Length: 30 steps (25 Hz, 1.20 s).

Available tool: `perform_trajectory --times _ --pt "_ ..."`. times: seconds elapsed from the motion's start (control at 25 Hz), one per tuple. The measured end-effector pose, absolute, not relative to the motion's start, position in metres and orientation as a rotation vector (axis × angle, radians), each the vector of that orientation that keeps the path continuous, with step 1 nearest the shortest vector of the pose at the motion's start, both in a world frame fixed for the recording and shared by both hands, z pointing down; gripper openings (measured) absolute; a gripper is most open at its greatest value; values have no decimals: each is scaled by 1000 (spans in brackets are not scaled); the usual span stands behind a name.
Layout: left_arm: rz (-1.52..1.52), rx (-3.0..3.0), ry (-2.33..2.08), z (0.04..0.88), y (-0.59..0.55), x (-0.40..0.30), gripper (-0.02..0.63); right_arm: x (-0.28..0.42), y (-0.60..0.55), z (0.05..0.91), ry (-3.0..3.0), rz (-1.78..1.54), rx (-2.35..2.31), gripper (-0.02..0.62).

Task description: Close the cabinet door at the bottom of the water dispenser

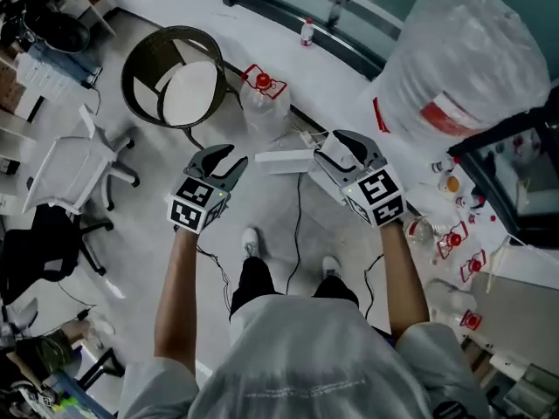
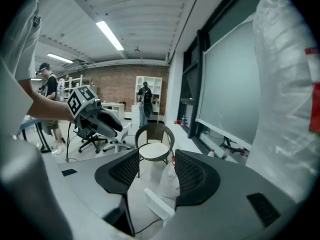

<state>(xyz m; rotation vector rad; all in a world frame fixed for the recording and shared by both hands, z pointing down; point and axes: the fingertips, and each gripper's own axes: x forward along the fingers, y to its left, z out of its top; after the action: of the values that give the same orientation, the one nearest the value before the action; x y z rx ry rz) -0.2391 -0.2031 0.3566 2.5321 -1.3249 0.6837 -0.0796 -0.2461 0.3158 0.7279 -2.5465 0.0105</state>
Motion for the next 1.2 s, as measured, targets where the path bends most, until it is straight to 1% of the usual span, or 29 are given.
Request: perform_trajectory --times 0.2,0.48,0.84,0.96,1.08,1.2 --pt "743 2537 -1038 431 -242 -261 172 -83 -259 372 -2420 222 947 256" --pt "814 2478 -753 555 -266 -282 186 -112 -281 465 -2273 385 1062 268" --pt "887 2350 -607 709 -311 -286 216 -127 -267 597 -2137 692 1096 273" --pt "875 2336 -599 759 -332 -274 246 -124 -270 638 -2103 794 1127 273" --pt "847 2292 -571 803 -340 -267 265 -125 -275 673 -2078 850 1158 273" --pt "919 2280 -519 848 -337 -260 274 -123 -280 698 -2077 883 1183 273"
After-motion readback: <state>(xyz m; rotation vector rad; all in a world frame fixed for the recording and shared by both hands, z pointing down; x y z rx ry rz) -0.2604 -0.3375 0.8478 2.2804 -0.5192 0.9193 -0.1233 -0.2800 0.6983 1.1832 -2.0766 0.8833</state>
